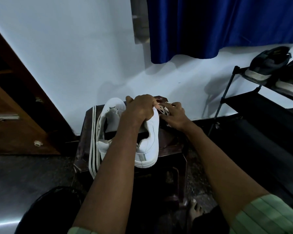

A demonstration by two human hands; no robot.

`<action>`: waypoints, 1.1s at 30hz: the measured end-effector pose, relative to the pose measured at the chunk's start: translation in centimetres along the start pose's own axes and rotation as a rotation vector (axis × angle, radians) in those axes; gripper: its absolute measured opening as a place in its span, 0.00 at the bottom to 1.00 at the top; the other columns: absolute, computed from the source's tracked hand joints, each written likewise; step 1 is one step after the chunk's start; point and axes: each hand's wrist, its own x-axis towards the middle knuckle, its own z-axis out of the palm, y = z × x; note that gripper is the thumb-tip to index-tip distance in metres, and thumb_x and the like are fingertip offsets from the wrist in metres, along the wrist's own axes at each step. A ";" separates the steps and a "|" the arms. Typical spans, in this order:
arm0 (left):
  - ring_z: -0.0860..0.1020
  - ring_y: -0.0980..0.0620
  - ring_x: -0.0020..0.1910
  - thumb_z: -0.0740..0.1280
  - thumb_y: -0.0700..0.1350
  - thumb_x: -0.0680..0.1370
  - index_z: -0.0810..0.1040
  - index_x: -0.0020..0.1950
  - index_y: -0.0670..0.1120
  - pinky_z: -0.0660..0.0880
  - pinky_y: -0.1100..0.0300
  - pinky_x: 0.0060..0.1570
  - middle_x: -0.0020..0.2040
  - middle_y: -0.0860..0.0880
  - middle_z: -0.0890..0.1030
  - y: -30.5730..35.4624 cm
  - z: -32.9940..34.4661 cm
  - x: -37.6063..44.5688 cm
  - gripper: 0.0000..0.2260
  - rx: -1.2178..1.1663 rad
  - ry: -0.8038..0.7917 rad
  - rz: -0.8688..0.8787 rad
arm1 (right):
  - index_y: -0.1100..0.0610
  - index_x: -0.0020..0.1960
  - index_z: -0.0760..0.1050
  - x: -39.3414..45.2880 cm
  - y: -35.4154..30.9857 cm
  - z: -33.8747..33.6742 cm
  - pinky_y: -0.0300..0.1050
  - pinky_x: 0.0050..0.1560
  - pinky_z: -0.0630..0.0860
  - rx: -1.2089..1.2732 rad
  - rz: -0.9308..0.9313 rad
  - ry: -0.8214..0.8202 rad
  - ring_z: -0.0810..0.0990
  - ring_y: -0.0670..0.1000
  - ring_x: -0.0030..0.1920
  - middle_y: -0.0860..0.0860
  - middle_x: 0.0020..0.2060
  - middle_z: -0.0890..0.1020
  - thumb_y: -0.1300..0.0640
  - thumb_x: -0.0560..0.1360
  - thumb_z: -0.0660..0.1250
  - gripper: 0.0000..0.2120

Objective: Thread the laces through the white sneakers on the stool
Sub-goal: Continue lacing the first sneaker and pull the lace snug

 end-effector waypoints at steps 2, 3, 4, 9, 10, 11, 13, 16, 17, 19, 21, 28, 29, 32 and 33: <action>0.76 0.52 0.65 0.62 0.32 0.76 0.81 0.55 0.60 0.57 0.48 0.70 0.60 0.56 0.83 -0.4 0.1 0.1 0.23 -0.024 0.016 -0.022 | 0.44 0.76 0.70 0.3 0.2 0.2 0.55 0.71 0.68 -0.047 -0.046 0.078 0.71 0.65 0.68 0.61 0.64 0.71 0.47 0.81 0.67 0.24; 0.77 0.52 0.65 0.63 0.33 0.76 0.81 0.55 0.59 0.58 0.48 0.70 0.60 0.57 0.83 -0.5 0.1 0.2 0.22 -0.055 0.024 -0.025 | 0.47 0.75 0.71 0.3 0.1 0.4 0.54 0.65 0.71 -0.084 -0.074 0.131 0.74 0.66 0.63 0.62 0.60 0.73 0.50 0.82 0.66 0.22; 0.77 0.53 0.64 0.64 0.34 0.76 0.82 0.55 0.59 0.58 0.48 0.70 0.59 0.57 0.83 -0.6 0.2 0.3 0.21 -0.097 0.033 -0.030 | 0.52 0.73 0.72 0.5 0.2 0.4 0.53 0.58 0.71 -0.129 -0.093 0.180 0.76 0.67 0.59 0.63 0.57 0.75 0.54 0.82 0.65 0.19; 0.78 0.55 0.63 0.70 0.40 0.78 0.81 0.58 0.58 0.65 0.49 0.71 0.61 0.60 0.82 -0.7 0.4 0.6 0.14 -0.261 0.192 0.029 | 0.59 0.53 0.74 -0.1 0.1 -1.7 0.54 0.44 0.76 -0.135 -0.080 0.308 0.81 0.66 0.47 0.60 0.48 0.83 0.66 0.78 0.63 0.05; 0.78 0.55 0.63 0.72 0.41 0.78 0.80 0.61 0.58 0.65 0.47 0.71 0.63 0.58 0.80 -0.6 0.5 0.6 0.15 -0.258 0.210 0.089 | 0.58 0.50 0.73 -0.3 -0.2 -2.4 0.54 0.40 0.77 -0.050 -0.102 0.277 0.82 0.62 0.40 0.58 0.43 0.83 0.65 0.79 0.63 0.03; 0.78 0.55 0.63 0.73 0.42 0.78 0.79 0.64 0.57 0.66 0.45 0.71 0.66 0.57 0.79 -0.4 0.6 0.6 0.17 -0.262 0.218 0.158 | 0.58 0.49 0.73 -0.9 -1.0 -3.1 0.51 0.36 0.76 0.053 -0.130 0.224 0.82 0.57 0.33 0.56 0.39 0.82 0.63 0.81 0.63 0.03; 0.78 0.54 0.66 0.73 0.47 0.79 0.74 0.72 0.56 0.66 0.43 0.73 0.70 0.55 0.77 0.5 0.5 0.2 0.22 -0.277 0.192 0.254 | 0.62 0.49 0.74 -2.3 -3.1 -4.8 0.45 0.31 0.73 0.280 -0.241 0.127 0.77 0.49 0.27 0.52 0.33 0.80 0.61 0.84 0.63 0.06; 0.79 0.53 0.58 0.68 0.55 0.82 0.74 0.72 0.54 0.67 0.47 0.69 0.61 0.55 0.83 1.4 -0.1 -0.4 0.19 -0.278 0.076 0.234 | 0.61 0.52 0.76 -4.6 -6.2 -7.0 0.38 0.23 0.66 0.502 -0.283 0.150 0.72 0.44 0.26 0.46 0.30 0.77 0.59 0.86 0.62 0.08; 0.80 0.55 0.53 0.67 0.57 0.82 0.78 0.65 0.54 0.70 0.48 0.66 0.53 0.56 0.85 1.4 -0.4 -0.7 0.13 -0.307 0.062 0.228 | 0.59 0.51 0.76 -5.1 -6.6 -7.4 0.38 0.22 0.64 0.578 -0.257 0.195 0.71 0.45 0.26 0.48 0.30 0.77 0.58 0.86 0.61 0.08; 0.81 0.58 0.40 0.66 0.54 0.84 0.82 0.47 0.56 0.76 0.53 0.54 0.39 0.54 0.84 1.3 -0.9 -1.2 0.09 -0.426 0.049 0.258 | 0.57 0.48 0.77 -5.4 -6.7 -7.8 0.41 0.23 0.67 0.852 -0.152 0.266 0.71 0.49 0.27 0.52 0.32 0.77 0.57 0.86 0.60 0.10; 0.79 0.58 0.32 0.64 0.48 0.86 0.81 0.42 0.54 0.75 0.59 0.43 0.33 0.53 0.81 1.6 -1.3 -1.9 0.14 -0.496 0.068 0.283 | 0.58 0.46 0.76 -5.8 -7.4 -7.5 0.46 0.30 0.75 1.275 0.004 0.227 0.76 0.52 0.32 0.56 0.37 0.79 0.59 0.86 0.60 0.11; 0.80 0.41 0.51 0.63 0.50 0.82 0.80 0.59 0.47 0.71 0.52 0.46 0.53 0.44 0.82 3.6 -1.7 -4.9 0.11 0.119 0.170 0.179 | 0.57 0.45 0.73 -6.7 -11.0 -4.4 0.47 0.44 0.79 1.705 0.192 0.048 0.79 0.56 0.37 0.58 0.40 0.81 0.44 0.71 0.70 0.16; 0.80 0.41 0.51 0.63 0.49 0.81 0.80 0.60 0.47 0.70 0.52 0.45 0.52 0.45 0.81 3.7 -2.2 -5.9 0.11 0.141 0.188 0.176 | 0.58 0.45 0.74 -7.1 -11.5 -4.1 0.47 0.42 0.81 1.665 0.188 0.056 0.80 0.55 0.35 0.57 0.38 0.80 0.44 0.70 0.75 0.18; 0.81 0.46 0.48 0.67 0.44 0.78 0.80 0.57 0.48 0.72 0.54 0.44 0.46 0.51 0.80 2.3 -4.6 -9.0 0.09 -0.051 0.174 0.202 | 0.59 0.41 0.75 -7.7 -14.0 -2.9 0.47 0.36 0.82 1.501 0.211 0.136 0.82 0.54 0.31 0.57 0.34 0.80 0.62 0.74 0.77 0.11; 0.81 0.49 0.46 0.69 0.43 0.77 0.81 0.57 0.49 0.74 0.55 0.45 0.45 0.52 0.81 1.1 -5.4 -10.1 0.09 -0.197 0.184 0.214 | 0.60 0.42 0.74 -8.0 -15.0 -2.4 0.48 0.35 0.83 1.516 0.209 0.123 0.82 0.54 0.31 0.58 0.34 0.81 0.68 0.76 0.73 0.10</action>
